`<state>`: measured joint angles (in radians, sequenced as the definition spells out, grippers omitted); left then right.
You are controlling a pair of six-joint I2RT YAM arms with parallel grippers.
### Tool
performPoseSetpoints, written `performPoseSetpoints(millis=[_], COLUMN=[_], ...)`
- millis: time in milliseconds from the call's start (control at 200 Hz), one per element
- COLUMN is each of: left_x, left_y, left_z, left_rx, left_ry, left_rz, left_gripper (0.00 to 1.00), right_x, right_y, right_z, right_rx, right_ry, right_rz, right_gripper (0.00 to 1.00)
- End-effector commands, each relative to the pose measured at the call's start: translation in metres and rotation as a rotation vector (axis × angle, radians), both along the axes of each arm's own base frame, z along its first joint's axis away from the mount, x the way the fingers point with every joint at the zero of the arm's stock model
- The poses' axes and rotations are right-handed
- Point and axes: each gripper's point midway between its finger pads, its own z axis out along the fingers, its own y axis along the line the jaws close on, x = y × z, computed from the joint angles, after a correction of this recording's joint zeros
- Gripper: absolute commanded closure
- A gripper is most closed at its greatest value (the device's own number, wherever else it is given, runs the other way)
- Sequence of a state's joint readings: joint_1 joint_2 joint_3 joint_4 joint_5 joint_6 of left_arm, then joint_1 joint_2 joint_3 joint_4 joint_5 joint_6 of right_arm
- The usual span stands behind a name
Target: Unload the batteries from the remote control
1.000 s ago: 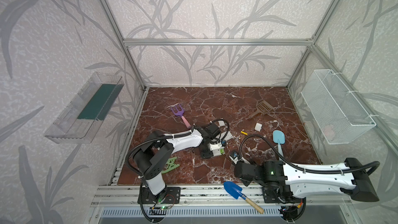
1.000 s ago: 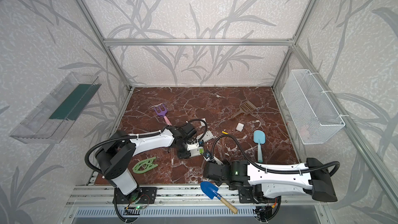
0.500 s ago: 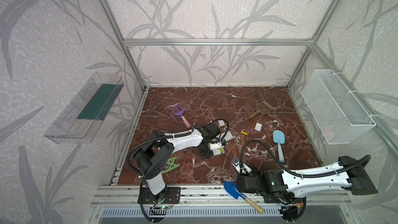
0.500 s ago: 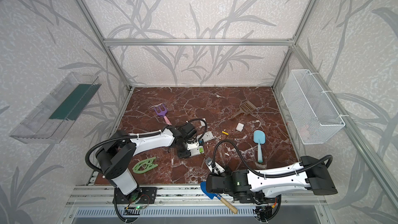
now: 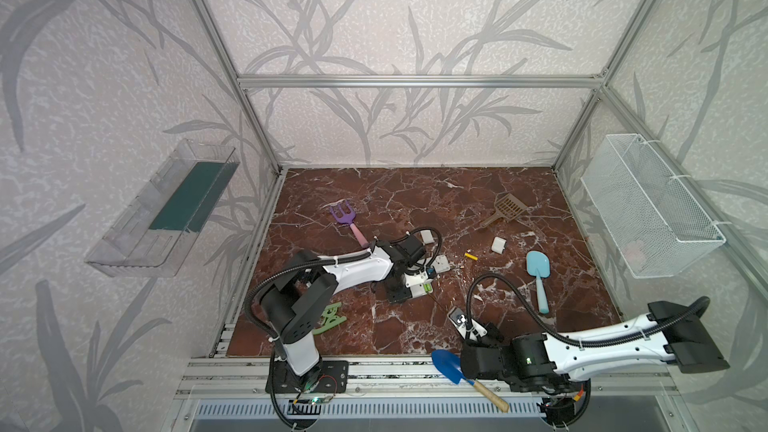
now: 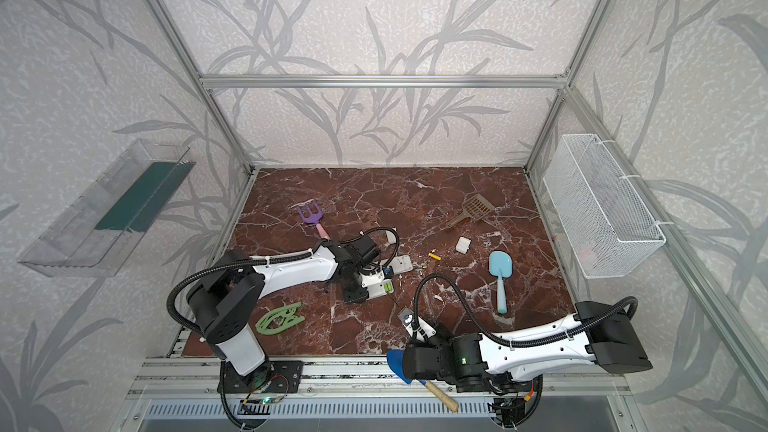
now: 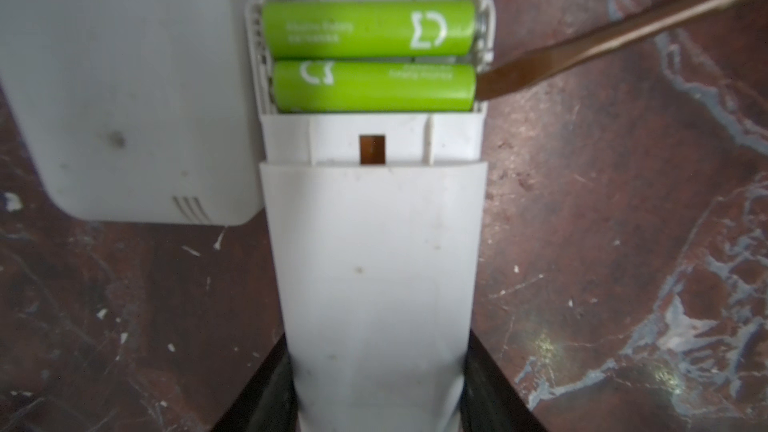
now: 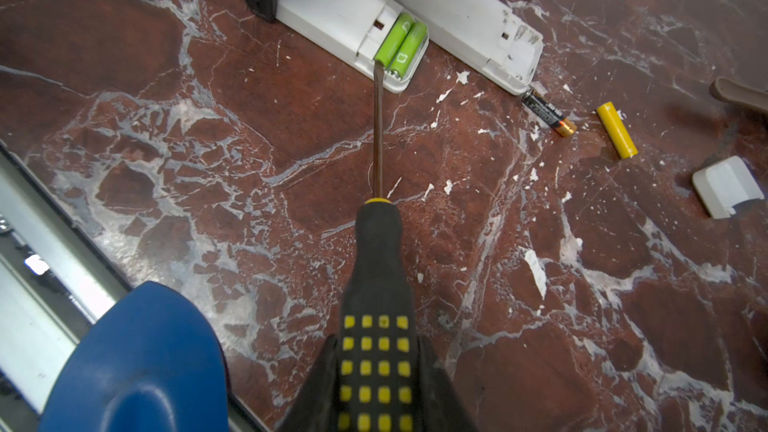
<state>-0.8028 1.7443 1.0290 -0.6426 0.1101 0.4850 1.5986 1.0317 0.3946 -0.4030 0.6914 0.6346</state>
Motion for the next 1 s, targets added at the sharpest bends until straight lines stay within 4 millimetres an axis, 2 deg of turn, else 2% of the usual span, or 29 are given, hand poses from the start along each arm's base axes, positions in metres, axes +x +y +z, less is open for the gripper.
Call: performPoseSetpoints(millis=[0, 620, 995], left_x=[-0.012, -0.015, -0.017], left_y=[-0.001, 0.001, 0.002], left_z=[-0.017, -0.018, -0.019], left_rx=[0.028, 0.037, 0.041], left_ry=[0.053, 0.067, 0.072], left_rz=[-0.059, -0.05, -0.047], left_gripper=[0.58, 0.59, 0.6], right_x=[0.017, 0.022, 0.024], right_y=[0.002, 0.001, -0.006], right_z=[0.018, 0.032, 0.031], right_rx=[0.075, 0.093, 0.101], right_ry=[-0.135, -0.227, -0.23], right_rz=[-0.07, -0.07, -0.105], right_gripper=[1.0, 1.0, 1.0])
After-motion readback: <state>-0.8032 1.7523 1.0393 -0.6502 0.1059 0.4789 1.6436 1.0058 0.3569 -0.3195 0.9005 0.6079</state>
